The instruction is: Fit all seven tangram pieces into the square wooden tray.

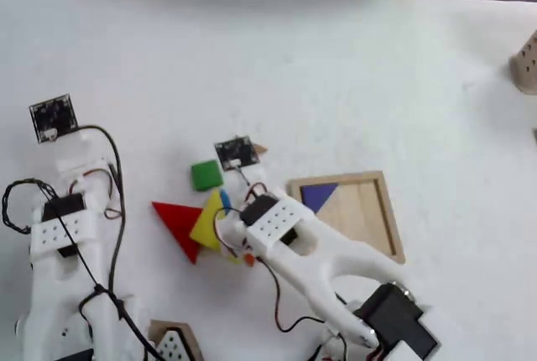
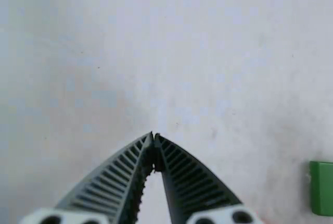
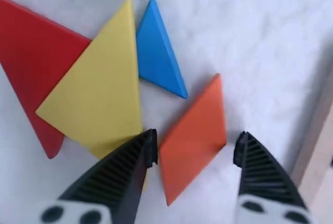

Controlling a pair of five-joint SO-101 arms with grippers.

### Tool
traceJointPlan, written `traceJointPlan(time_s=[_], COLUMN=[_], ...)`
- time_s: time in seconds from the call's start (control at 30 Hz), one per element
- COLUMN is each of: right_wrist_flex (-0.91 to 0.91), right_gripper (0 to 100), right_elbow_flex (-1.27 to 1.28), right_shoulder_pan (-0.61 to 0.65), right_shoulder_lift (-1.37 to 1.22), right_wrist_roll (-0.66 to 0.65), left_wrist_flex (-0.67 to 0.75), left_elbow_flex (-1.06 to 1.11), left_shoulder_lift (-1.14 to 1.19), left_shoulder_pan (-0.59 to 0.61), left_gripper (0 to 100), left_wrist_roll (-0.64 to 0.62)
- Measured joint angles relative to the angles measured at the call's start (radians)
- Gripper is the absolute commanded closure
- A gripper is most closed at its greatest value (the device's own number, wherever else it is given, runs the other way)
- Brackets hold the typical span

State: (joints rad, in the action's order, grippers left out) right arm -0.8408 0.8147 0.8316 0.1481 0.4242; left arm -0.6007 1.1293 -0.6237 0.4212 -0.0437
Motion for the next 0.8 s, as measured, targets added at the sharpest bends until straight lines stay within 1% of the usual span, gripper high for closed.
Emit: traceJointPlan(time_s=[0.1, 0.2, 0.37, 0.4, 0.5, 0.63, 0.8], right_wrist_flex=[0.000, 0.000, 0.000, 0.000, 0.000, 0.000, -0.011], right_gripper=[75.5, 75.6, 84.3, 84.6, 82.3, 75.9, 75.8], right_elbow_flex=[-0.008, -0.008, -0.008, -0.008, -0.008, -0.008, -0.008], right_shoulder_pan=[-0.038, -0.035, -0.044, -0.043, -0.043, -0.043, -0.041], right_shoulder_lift=[0.000, 0.000, 0.000, 0.000, 0.000, 0.000, 0.000], right_wrist_roll=[0.035, 0.037, 0.037, 0.037, 0.035, -0.021, -0.057], left_wrist_flex=[0.000, 0.000, 0.000, 0.000, 0.000, 0.000, 0.000], left_elbow_flex=[0.000, 0.000, 0.000, 0.000, 0.000, 0.000, 0.000], left_shoulder_lift=[0.000, 0.000, 0.000, 0.000, 0.000, 0.000, 0.000], left_shoulder_pan=[0.000, 0.000, 0.000, 0.000, 0.000, 0.000, 0.000], left_gripper=[97, 97, 97, 97, 97, 97, 97], left_wrist_roll=[0.000, 0.000, 0.000, 0.000, 0.000, 0.000, 0.000])
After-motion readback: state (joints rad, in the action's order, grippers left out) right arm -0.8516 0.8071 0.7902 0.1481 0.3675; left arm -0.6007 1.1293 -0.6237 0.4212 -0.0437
